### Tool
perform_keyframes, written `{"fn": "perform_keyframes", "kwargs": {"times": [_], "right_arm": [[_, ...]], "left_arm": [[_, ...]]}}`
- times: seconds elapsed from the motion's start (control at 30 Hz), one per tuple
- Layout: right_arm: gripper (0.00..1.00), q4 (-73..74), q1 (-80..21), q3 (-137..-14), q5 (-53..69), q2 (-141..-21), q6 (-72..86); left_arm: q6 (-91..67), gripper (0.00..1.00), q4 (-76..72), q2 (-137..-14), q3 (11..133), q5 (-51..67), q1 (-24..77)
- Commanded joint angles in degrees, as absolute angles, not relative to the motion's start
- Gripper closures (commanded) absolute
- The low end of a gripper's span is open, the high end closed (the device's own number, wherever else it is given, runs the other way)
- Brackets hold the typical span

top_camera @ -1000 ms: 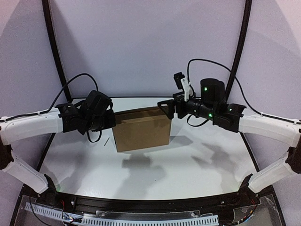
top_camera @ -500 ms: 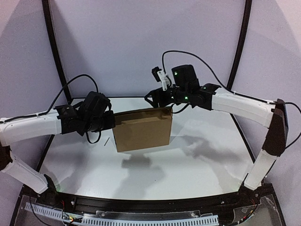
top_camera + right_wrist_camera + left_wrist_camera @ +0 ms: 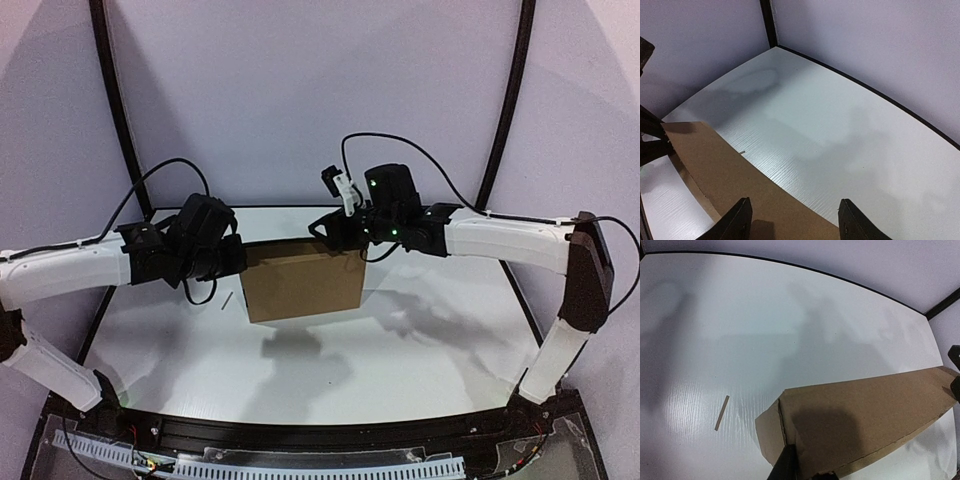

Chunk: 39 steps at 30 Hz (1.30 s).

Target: Fold the paper box

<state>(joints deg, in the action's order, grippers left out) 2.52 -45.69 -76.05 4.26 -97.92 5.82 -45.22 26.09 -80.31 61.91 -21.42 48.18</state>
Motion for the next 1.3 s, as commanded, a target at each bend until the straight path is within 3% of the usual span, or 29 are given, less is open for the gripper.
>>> {"fn": "perform_keyframes", "kwargs": {"times": [0.0,0.27,0.33,0.6,0.87,1.27], "right_arm": [[0.4,8.1,-45.6,-70.4,4.2,-100.2,7.5],[0.4,6.5,-45.7,-68.8,4.0,-99.5,8.9],[0.4,6.4,-45.6,-68.8,3.9,-99.6,9.0],[0.4,5.3,-45.7,-67.6,4.0,-99.4,9.7],[0.4,4.4,-45.6,-66.7,4.9,-99.2,9.7],[0.4,3.6,-45.6,-66.6,5.4,-99.3,9.9]], "left_arm": [[-46.8,0.63,41.1,-83.4,57.9,-11.1,48.9],[-49.2,0.06,43.7,-72.8,58.6,-11.0,48.9],[-50.5,0.02,45.4,-69.7,59.1,-12.4,48.9],[-55.0,0.01,36.7,-61.6,59.0,-15.2,48.5],[-60.7,0.01,26.7,-68.6,59.5,-11.2,39.3],[-61.4,0.01,17.6,-72.6,59.0,-10.4,37.9]]}}
